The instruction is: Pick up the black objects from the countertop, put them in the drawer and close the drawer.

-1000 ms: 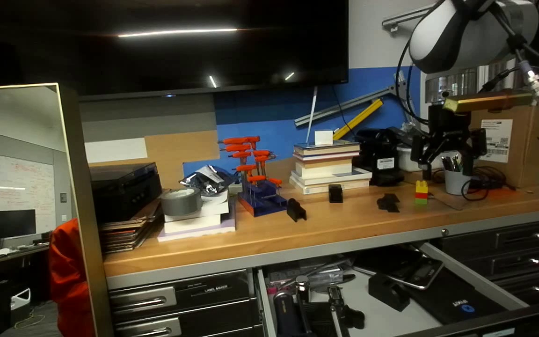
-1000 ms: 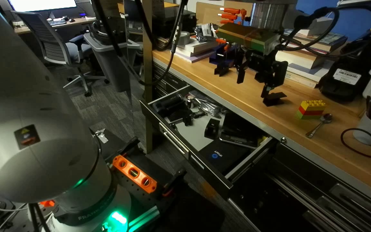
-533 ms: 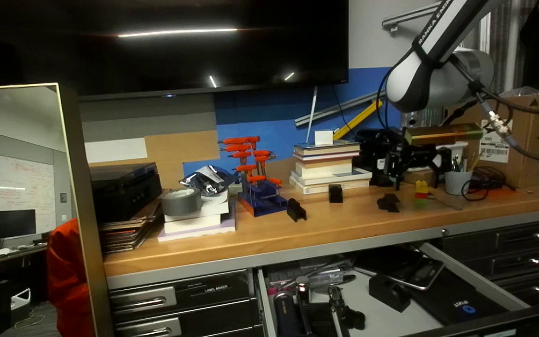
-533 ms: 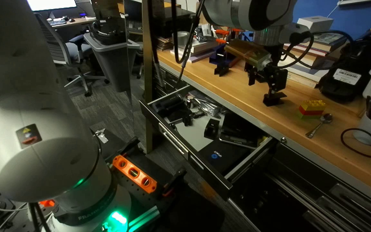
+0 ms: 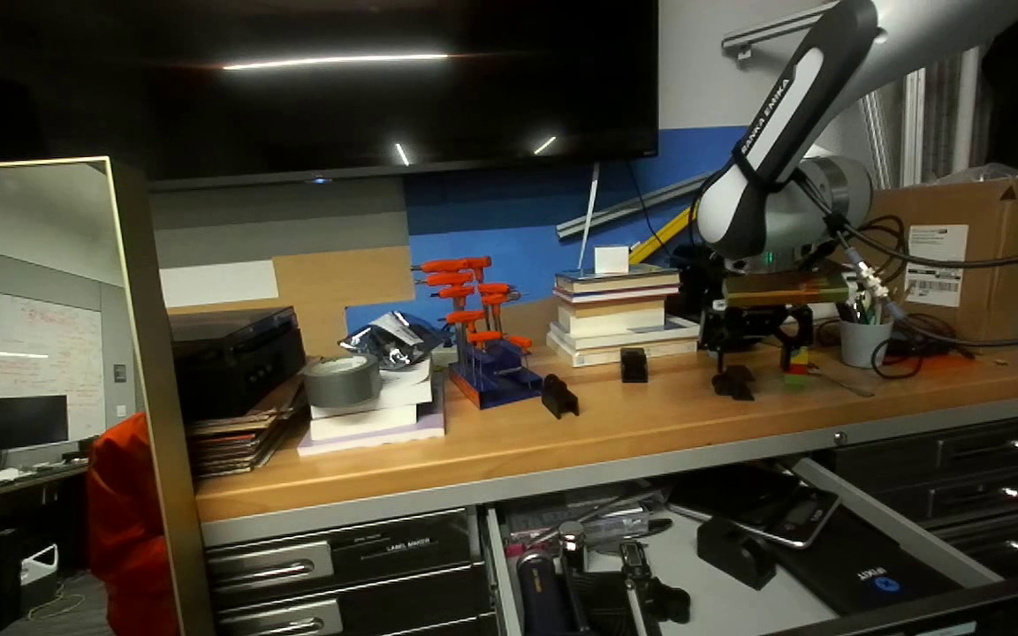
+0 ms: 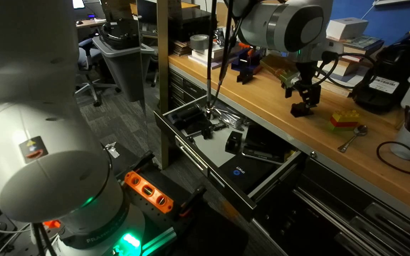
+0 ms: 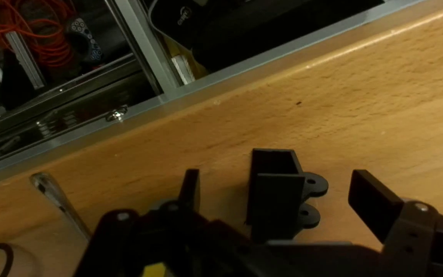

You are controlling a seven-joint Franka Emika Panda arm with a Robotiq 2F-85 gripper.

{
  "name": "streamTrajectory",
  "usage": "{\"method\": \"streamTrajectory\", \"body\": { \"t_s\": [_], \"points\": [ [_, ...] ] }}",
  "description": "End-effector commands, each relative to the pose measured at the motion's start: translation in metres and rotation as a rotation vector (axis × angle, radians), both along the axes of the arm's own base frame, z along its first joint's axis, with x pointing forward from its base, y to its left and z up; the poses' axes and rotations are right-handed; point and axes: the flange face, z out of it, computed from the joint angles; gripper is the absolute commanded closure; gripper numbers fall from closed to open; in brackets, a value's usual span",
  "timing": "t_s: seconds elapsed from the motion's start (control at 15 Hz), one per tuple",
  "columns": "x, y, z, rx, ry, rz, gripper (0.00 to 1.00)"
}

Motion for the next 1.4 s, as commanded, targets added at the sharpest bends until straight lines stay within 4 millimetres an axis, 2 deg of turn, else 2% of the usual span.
{"method": "streamTrajectory", "body": {
  "t_s": [0.0,0.47,1.27,1.33],
  "points": [
    [0.028,-0.003,-0.005,-0.008,-0.032,-0.039,0.0],
    [0.044,-0.009,-0.02,-0.007,-0.033,-0.081,0.0],
    [0.047,-0.022,-0.034,-0.022,-0.007,-0.122,0.0],
    [0.047,-0.023,-0.035,-0.026,-0.007,-0.123,0.25]
  ]
}}
